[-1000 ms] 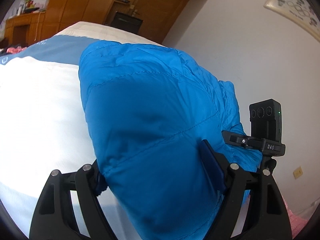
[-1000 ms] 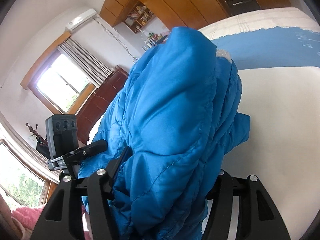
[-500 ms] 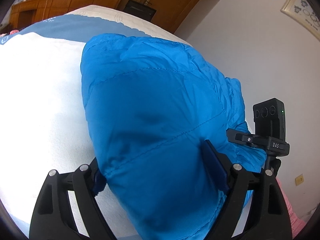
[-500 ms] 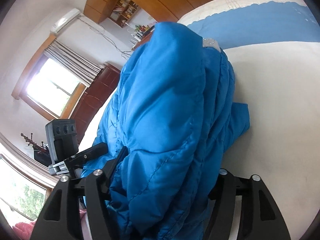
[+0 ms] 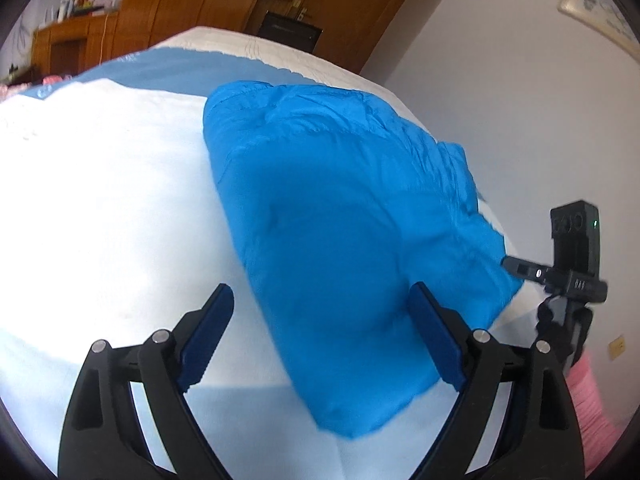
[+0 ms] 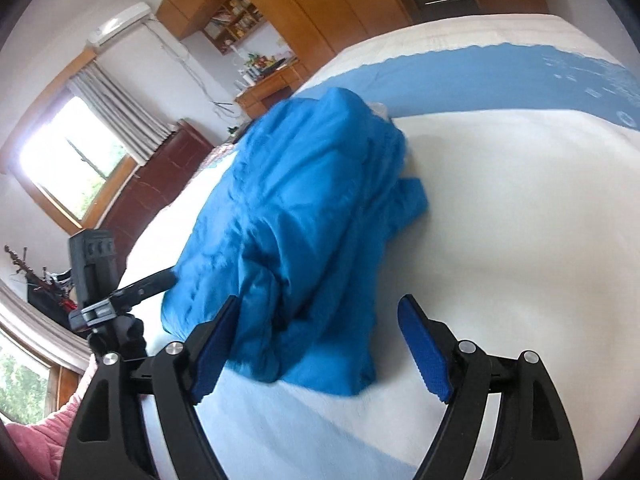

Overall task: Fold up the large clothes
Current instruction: 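Open both grippers and release the folded blue jacket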

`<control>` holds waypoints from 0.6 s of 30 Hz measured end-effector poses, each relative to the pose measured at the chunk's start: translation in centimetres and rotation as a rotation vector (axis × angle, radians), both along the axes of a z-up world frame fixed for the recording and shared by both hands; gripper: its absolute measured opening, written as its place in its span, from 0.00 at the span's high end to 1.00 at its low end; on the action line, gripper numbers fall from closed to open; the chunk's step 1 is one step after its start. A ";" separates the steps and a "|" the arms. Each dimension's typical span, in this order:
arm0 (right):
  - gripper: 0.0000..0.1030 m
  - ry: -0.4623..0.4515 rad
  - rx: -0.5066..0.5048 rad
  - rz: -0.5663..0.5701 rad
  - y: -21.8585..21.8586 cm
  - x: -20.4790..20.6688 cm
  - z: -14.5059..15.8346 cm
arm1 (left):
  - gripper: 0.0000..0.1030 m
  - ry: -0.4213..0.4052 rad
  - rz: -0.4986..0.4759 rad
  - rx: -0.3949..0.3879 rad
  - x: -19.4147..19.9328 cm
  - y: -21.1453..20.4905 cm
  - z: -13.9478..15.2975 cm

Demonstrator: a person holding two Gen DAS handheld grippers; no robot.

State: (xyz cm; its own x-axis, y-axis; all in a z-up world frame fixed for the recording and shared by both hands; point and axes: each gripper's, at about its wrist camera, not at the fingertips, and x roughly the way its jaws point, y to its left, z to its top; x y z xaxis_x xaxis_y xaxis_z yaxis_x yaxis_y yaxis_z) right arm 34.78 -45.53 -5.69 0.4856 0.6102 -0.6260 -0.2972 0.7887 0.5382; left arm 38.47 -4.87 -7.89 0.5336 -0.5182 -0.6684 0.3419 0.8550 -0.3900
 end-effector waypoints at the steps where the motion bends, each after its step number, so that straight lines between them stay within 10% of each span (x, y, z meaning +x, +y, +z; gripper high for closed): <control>1: 0.22 0.009 -0.010 -0.008 0.0 -0.2 -0.3 | 0.13 -0.011 0.001 0.017 -0.4 -0.1 -0.3; 10: 0.22 0.041 -0.062 -0.061 0.3 0.2 -3.4 | 0.10 -0.022 0.011 0.058 -0.5 0.1 -2.0; 18: 0.19 -0.030 -0.183 -0.126 1.8 -4.0 0.5 | 0.11 -0.057 0.117 0.173 -3.4 0.0 1.1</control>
